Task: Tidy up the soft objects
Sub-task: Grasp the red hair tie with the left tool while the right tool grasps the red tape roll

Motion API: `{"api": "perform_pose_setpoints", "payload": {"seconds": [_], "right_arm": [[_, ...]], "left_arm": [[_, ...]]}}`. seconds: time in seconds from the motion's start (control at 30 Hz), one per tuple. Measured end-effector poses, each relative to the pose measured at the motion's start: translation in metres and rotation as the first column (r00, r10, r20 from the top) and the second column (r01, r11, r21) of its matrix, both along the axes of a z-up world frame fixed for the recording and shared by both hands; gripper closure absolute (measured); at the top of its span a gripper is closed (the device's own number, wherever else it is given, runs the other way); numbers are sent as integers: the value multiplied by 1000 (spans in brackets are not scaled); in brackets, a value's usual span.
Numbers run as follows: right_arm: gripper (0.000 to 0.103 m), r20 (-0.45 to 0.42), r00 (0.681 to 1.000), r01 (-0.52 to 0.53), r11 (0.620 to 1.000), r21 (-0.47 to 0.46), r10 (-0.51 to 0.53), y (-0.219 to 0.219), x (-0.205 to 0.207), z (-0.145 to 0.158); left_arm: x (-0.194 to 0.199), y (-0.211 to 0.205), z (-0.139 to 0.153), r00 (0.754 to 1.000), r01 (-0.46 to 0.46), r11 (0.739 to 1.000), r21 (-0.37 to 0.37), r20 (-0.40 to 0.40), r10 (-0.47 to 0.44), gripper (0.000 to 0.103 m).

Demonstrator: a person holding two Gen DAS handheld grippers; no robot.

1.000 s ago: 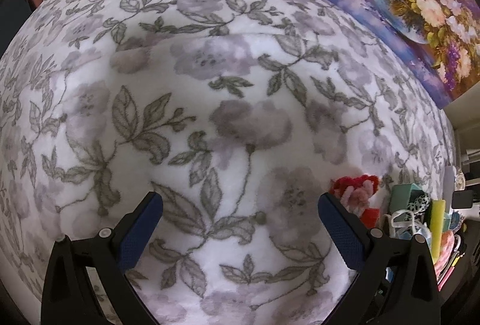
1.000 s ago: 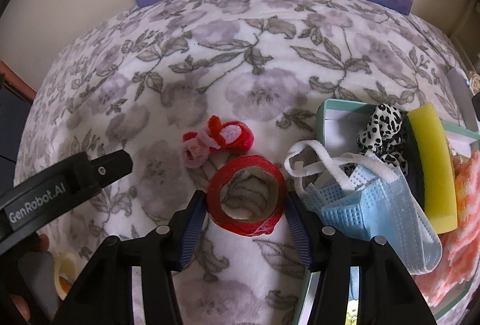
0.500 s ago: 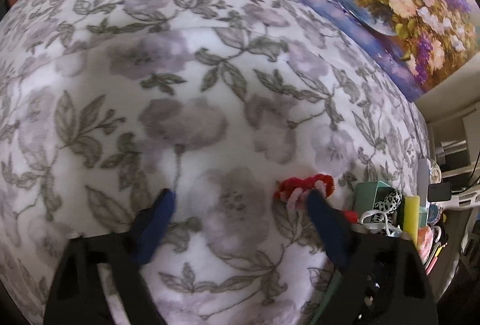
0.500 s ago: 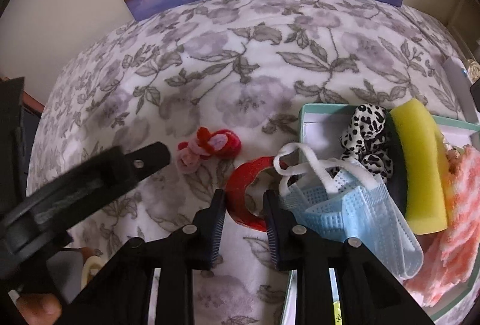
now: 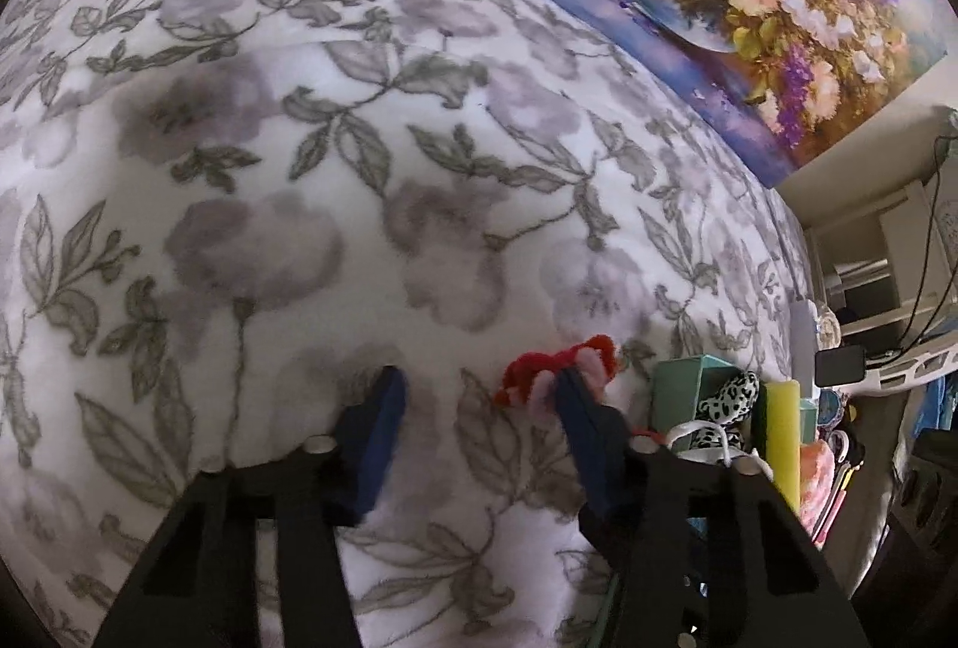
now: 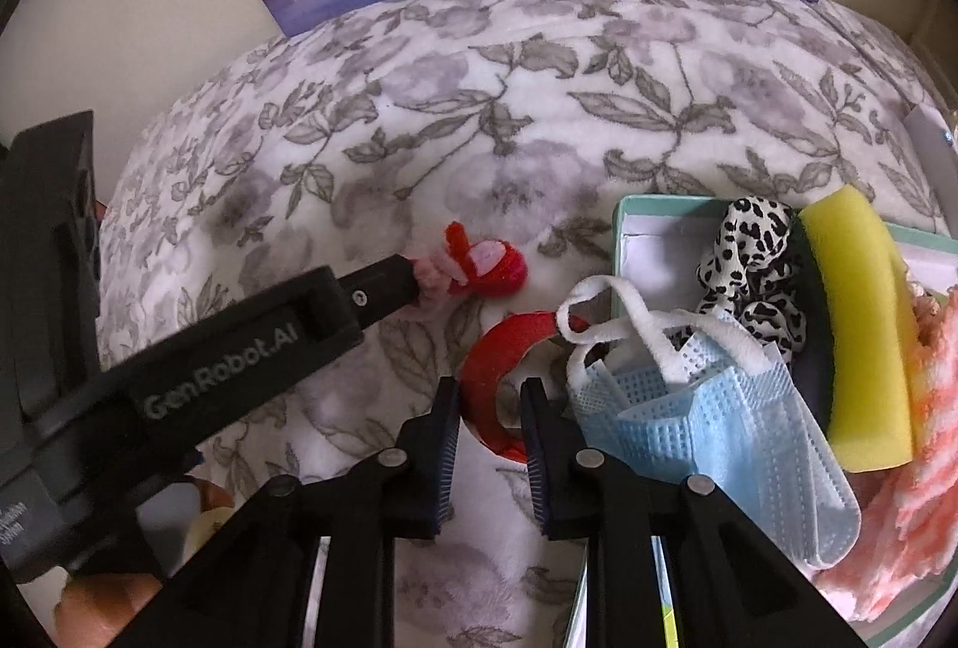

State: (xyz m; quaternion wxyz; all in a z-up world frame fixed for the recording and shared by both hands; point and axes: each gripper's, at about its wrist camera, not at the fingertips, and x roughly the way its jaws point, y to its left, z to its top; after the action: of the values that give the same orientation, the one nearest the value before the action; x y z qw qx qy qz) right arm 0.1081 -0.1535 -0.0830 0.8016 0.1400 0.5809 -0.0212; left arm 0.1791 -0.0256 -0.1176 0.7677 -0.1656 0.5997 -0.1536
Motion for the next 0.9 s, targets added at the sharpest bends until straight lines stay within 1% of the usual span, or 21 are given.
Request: {"api": "perform_pose_setpoints", "payload": {"seconds": [0.03, 0.07, 0.13, 0.23, 0.3, 0.47, 0.6, 0.7, 0.9], "right_arm": [[81, 0, 1000, 2, 1000, 7, -2, -1, 0, 0], [81, 1, 1000, 4, 1000, 13, -4, -2, 0, 0], [81, 2, 1000, 8, 1000, 20, -8, -2, 0, 0], [81, 3, 1000, 9, 1000, 27, -9, -3, 0, 0], [81, 3, 1000, 11, 1000, 29, -11, -3, 0, 0], [81, 3, 1000, 11, 1000, 26, -11, -3, -1, 1], [85, 7, 1000, 3, 1000, 22, -3, 0, -2, 4], [88, 10, 1000, -10, 999, 38, 10, 3, -2, 5], [89, 31, 999, -30, 997, 73, 28, 7, -6, 12]], "left_arm": [[1, -3, 0, 1000, 6, 1000, -14, 5, -6, 76], [-2, -2, -1, 1000, 14, 999, -36, 5, -14, 79], [-3, -1, -2, 1000, 20, 997, -70, -2, -20, 93], [-6, -2, -3, 999, 39, 997, -66, -2, -39, 98], [-7, -4, -4, 999, 47, 996, -70, 0, -48, 99], [-9, -5, 0, 999, 47, 998, -52, 22, -46, 101], [-11, 9, 5, 999, 30, 998, -56, 24, -28, 101], [-12, 21, 11, 999, 9, 998, -62, 35, -7, 101], [-15, 37, 26, 997, -30, 998, -60, 63, 34, 101]]}}
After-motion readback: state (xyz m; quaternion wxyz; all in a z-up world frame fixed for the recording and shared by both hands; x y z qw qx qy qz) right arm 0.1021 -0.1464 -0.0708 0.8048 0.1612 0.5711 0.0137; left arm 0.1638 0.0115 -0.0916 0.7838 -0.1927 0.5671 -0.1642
